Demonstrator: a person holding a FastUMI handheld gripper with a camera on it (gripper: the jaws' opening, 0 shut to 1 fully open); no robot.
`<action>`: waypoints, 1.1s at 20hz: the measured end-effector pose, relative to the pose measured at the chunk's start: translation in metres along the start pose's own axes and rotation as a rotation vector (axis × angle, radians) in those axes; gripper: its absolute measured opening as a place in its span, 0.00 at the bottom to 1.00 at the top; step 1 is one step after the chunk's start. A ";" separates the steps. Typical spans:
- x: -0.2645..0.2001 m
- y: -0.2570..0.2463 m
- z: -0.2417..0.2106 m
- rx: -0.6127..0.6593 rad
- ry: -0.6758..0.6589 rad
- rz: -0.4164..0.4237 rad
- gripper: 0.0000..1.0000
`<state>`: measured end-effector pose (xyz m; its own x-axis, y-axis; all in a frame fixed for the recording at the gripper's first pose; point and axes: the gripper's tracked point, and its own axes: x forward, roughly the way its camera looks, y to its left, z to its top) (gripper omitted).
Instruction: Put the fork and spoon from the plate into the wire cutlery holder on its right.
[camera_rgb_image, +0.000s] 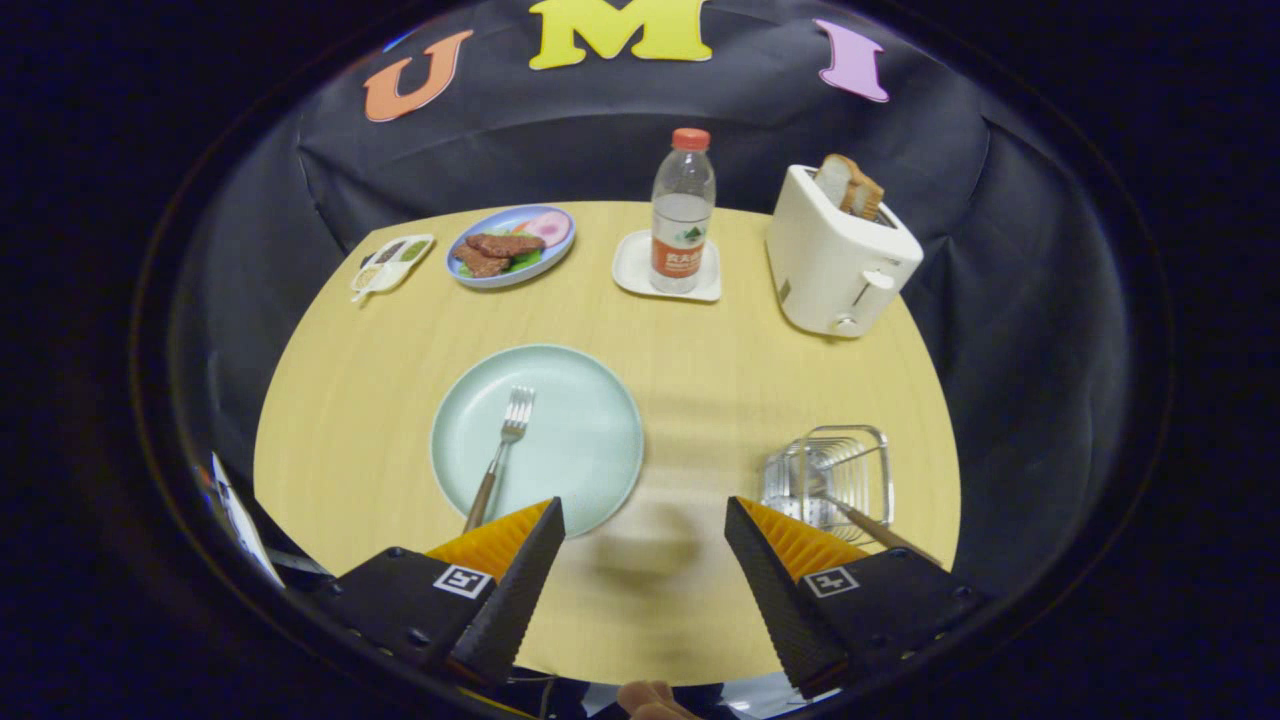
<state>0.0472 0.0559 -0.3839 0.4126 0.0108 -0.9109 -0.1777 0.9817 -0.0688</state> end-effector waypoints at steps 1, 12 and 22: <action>0.005 0.012 -0.002 0.001 0.007 0.010 0.97; 0.061 0.102 -0.017 0.099 -0.019 0.035 0.74; 0.077 0.131 -0.035 0.095 -0.051 -0.026 0.55</action>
<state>0.0247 0.1783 -0.4767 0.4614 -0.0076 -0.8871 -0.0817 0.9954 -0.0510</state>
